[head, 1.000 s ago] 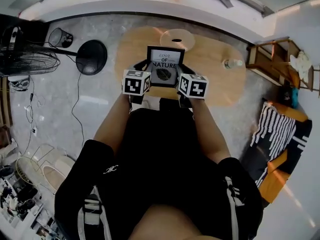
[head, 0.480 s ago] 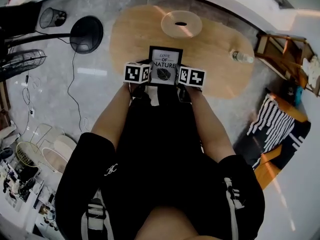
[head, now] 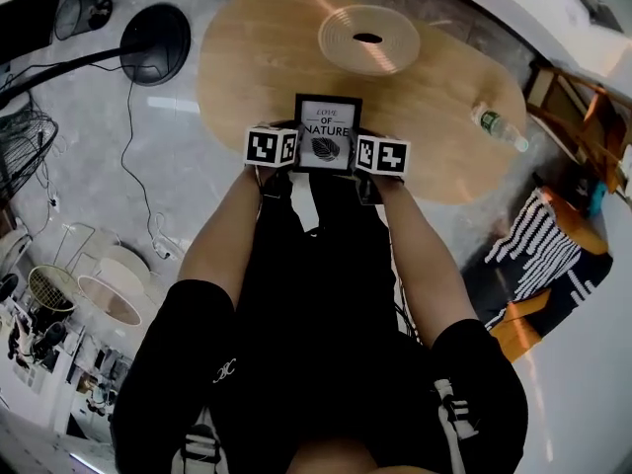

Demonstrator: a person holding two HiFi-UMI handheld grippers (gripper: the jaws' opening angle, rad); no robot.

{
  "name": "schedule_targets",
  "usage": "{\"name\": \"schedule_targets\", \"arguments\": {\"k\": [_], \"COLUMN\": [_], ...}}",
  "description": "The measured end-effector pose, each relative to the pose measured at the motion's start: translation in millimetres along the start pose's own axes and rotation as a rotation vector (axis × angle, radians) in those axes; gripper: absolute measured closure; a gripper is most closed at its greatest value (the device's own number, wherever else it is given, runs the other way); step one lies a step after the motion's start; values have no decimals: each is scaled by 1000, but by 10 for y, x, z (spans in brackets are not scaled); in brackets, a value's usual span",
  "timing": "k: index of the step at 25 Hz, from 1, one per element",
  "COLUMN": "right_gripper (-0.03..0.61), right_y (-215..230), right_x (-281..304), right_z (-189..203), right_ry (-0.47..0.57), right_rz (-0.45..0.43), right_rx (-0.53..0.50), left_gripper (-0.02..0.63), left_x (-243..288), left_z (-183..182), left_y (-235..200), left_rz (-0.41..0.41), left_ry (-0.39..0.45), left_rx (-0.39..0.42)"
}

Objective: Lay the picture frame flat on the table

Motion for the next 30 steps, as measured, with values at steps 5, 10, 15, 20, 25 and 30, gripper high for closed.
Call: {"name": "schedule_targets", "arguments": {"k": [5,10,15,20,25,30], "right_gripper": [486,488,488,486,442,443], "right_y": [249,409,489,515,450,208], "right_x": [427,669,782,799,532,-121], "right_z": [-198,-325,-378,-468,-528,-509], "right_ry": [-22,-16,-16,-49,30,151], "right_rz": [10,25,61,35,58,108], "right_rx": [12,18,-10,5,-32,-44], "left_gripper": [525,525,525,517,520,520], "left_x": [428,687,841,873,551,-197], "left_z": [-198,-308,-329,-409,-385,-343], "left_y": [-194,-297,-317,-332,-367,-317], "left_rz": [-8,-11,-40,-63,-32,-86], "left_ry": [-33,-42,-56,-67,2,109], "left_rx": [-2,-35,-46,-28,-65,-36]}}
Point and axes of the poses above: the fingertips, and each gripper's own axes: x forward along the fingers, y to its right, z out of its underside, the point moved 6 cm from there along -x, backward along the fingers, and after that the axes turned 15 degrees about -y, right-handed, at the moved point
